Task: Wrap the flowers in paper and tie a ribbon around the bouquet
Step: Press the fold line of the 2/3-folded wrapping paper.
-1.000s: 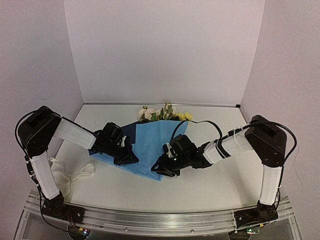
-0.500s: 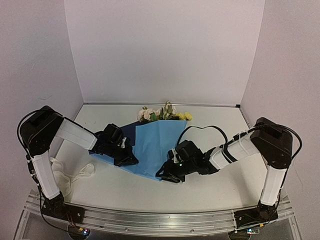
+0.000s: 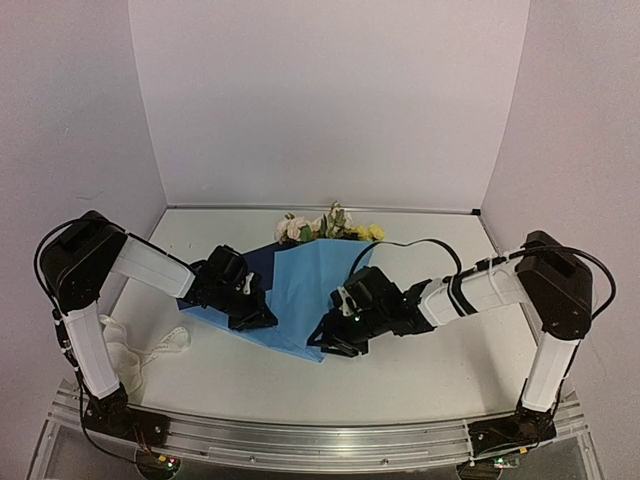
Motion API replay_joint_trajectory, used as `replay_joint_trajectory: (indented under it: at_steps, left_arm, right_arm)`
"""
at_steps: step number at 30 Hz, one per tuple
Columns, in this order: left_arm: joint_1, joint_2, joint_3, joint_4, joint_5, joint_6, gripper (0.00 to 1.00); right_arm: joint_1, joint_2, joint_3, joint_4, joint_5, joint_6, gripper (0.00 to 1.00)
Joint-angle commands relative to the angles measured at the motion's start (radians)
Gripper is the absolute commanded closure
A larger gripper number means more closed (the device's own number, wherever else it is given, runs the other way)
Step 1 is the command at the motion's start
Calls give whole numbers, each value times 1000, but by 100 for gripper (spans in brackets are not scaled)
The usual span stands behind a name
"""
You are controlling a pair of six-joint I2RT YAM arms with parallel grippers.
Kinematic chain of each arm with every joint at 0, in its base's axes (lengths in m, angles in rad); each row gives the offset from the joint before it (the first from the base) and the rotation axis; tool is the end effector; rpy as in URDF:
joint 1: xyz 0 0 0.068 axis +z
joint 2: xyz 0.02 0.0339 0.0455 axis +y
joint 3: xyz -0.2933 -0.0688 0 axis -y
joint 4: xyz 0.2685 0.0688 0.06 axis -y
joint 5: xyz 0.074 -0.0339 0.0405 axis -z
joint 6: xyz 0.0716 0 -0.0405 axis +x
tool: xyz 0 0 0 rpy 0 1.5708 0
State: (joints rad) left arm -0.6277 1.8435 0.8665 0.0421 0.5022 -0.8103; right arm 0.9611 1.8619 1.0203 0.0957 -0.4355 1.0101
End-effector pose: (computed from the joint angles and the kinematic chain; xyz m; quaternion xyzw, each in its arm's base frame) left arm 0.2875 -0.2512 0.0970 -0.0065 0.9233 -0.3770 0.0724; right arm 0.2214 0.3697 0.1399 -0.0647 0.8964 0.4356 0.0512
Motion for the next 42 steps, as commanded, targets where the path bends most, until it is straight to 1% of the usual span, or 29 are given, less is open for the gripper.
replay_joint_trajectory:
  at_steps: [1, 5, 7, 11, 14, 16, 20, 22, 25, 30, 33, 38, 42]
  left_arm:
    - [0, -41, 34, -11, 6, 22, 97]
    - [0, -51, 36, -30, -13, 20, 95]
    - [3, -58, 30, -36, -18, 28, 94]
    - [3, -91, 18, -44, -19, 31, 87]
    - [5, -132, 9, -83, -43, 42, 79]
    - [10, -167, -13, -92, -49, 36, 77]
    - [38, -261, -86, -113, -82, 1, 70]
    - [70, -323, -138, -131, -111, -40, 69]
    - [148, -438, -251, -148, -145, -117, 68]
    - [195, -591, -364, -192, -240, -179, 65]
    - [229, -615, -420, -143, -231, -200, 62]
    - [269, -553, -489, 69, -154, -217, 55]
    - [291, -504, -517, 189, -152, -231, 54]
  right_arm:
    - [5, -9, 137, -107, 26, -90, 60]
    - [4, 125, 258, -106, 9, -78, 63]
    - [1, 155, 285, -104, 20, -84, 63]
    - [-15, 228, 349, -103, -4, -84, 64]
    - [-21, 271, 374, -103, -22, -72, 65]
    - [-22, 295, 394, -108, -25, -69, 66]
    - [-22, 328, 422, -139, -16, -65, 68]
    - [-22, 336, 428, -153, -10, -61, 69]
    - [-21, 343, 443, -185, 3, -59, 71]
    - [-21, 333, 465, -211, 8, -74, 71]
    - [-20, 336, 512, -269, 12, -115, 71]
    - [-21, 350, 580, -333, 19, -199, 71]
    - [-20, 402, 684, -417, 25, -264, 70]
